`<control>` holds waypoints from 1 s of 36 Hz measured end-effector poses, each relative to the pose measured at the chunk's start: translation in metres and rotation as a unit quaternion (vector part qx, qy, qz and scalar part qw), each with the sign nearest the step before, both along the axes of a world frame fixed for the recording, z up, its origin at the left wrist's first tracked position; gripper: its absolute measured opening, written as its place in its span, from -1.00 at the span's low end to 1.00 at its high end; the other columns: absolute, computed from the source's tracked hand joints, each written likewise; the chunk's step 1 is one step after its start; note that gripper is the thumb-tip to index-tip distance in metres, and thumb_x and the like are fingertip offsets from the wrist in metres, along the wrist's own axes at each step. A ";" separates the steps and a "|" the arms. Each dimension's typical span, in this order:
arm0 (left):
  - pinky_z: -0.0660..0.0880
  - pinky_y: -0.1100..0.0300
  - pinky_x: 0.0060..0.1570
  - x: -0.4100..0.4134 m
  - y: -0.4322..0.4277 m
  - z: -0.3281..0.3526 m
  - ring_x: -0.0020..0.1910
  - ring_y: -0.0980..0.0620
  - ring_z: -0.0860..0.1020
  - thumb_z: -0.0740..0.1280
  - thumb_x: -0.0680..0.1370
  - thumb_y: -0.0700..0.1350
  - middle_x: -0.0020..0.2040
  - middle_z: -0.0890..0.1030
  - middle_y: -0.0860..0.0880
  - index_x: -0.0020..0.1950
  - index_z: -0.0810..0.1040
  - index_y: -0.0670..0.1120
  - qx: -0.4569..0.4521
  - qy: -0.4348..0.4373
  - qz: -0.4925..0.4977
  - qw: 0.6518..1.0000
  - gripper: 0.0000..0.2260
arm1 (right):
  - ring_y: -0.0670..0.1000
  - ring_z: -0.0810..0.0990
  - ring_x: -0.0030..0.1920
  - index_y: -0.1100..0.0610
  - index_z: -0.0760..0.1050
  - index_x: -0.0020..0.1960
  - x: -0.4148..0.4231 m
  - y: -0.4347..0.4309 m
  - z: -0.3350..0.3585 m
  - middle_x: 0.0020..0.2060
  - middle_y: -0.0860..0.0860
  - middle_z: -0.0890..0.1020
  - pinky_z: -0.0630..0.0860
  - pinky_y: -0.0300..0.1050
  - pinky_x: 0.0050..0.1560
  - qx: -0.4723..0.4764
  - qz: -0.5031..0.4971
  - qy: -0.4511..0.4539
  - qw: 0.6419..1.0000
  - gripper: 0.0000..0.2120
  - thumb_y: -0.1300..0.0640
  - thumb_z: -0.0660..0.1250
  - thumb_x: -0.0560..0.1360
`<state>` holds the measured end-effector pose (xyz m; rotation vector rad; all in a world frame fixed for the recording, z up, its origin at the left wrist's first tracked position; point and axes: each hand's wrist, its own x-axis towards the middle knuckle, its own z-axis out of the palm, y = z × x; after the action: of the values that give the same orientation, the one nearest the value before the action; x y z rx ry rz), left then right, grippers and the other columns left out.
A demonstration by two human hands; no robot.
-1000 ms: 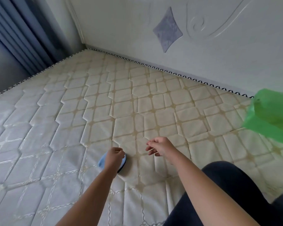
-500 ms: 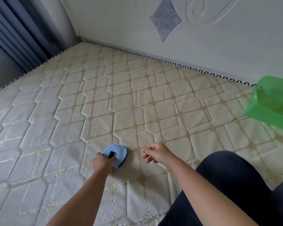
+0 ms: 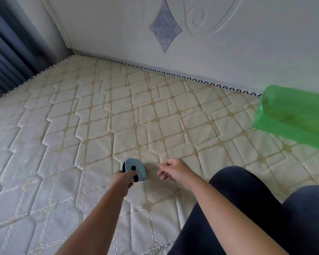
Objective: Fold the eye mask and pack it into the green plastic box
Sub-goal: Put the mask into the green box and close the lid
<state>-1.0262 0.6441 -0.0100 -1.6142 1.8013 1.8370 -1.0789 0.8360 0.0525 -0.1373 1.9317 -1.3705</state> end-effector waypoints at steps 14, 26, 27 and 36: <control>0.46 0.18 -0.24 -0.072 0.126 0.115 -0.21 -0.02 0.49 0.38 0.41 -0.26 -0.19 0.54 -0.08 -0.11 0.49 -0.08 -0.048 0.211 -0.234 0.948 -0.86 | -0.04 0.55 0.02 0.08 0.49 0.13 -0.048 0.083 0.055 -0.05 -0.02 0.56 0.50 -0.16 0.03 0.004 -0.118 0.178 0.977 -0.78 0.13 0.28 0.49; 0.51 -0.02 0.02 -0.105 0.222 0.191 -0.09 -0.08 0.57 0.40 0.40 -0.13 -0.12 0.64 -0.08 -0.05 0.57 -0.01 0.075 0.331 -0.337 0.879 -0.86 | -0.05 0.58 -0.08 0.03 0.48 0.05 -0.072 0.202 0.121 -0.05 -0.02 0.58 0.48 -0.23 -0.18 -0.108 -0.265 0.127 0.950 -0.81 0.06 0.36 0.46; 0.53 -0.01 0.03 -0.109 0.229 0.194 -0.08 -0.07 0.59 0.39 0.44 -0.15 -0.10 0.66 -0.07 -0.03 0.58 -0.01 0.085 0.338 -0.345 0.871 -0.87 | -0.03 0.61 -0.12 0.07 0.48 0.07 -0.072 0.209 0.124 -0.07 0.02 0.61 0.52 -0.21 -0.23 -0.154 -0.268 0.081 0.948 -0.78 0.06 0.36 0.45; 0.58 0.08 -0.09 -0.130 0.293 0.196 -0.07 -0.06 0.62 0.38 0.49 -0.20 -0.02 0.63 -0.11 0.16 0.45 -0.12 0.090 0.336 -0.321 0.881 -0.74 | -0.09 0.67 -0.30 0.06 0.53 -0.03 -0.070 0.244 0.119 -0.26 -0.03 0.69 0.56 -0.21 -0.36 -0.264 -0.373 0.041 0.888 -0.86 0.18 0.38 0.42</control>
<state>-1.1560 0.9368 0.1855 -0.2088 1.9509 2.2223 -1.1486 1.0796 0.1712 0.3376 1.6809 -2.4186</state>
